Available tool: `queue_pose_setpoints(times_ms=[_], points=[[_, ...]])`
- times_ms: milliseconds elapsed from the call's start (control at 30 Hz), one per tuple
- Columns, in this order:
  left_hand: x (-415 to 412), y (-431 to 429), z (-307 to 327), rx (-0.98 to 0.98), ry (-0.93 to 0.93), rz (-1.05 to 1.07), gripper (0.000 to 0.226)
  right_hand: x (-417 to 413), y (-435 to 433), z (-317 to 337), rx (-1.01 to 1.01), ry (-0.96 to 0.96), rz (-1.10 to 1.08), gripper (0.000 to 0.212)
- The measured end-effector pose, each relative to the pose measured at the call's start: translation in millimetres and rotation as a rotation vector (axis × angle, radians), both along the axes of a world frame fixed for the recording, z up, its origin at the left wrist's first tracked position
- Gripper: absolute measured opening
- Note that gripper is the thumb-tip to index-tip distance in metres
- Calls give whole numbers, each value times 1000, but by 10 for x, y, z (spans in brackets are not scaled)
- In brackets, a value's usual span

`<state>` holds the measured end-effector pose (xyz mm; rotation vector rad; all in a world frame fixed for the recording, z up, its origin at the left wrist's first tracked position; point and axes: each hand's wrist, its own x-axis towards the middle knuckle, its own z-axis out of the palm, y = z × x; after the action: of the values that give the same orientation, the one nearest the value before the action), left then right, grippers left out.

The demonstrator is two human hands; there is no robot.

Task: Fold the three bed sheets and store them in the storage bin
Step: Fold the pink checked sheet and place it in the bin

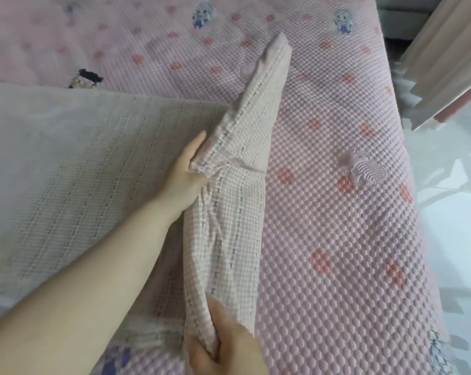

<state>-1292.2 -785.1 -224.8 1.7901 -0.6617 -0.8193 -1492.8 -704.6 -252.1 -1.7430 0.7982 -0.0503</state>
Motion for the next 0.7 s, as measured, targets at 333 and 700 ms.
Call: queue_pose_setpoints(times_ms=[333,700], points=[[2129,1218,-413,220,16,142,74,2111,934,-164,113,255,263,66],[2842,782,-922,437,219,61,71,1902,518,-606,-761,205,-475,32]])
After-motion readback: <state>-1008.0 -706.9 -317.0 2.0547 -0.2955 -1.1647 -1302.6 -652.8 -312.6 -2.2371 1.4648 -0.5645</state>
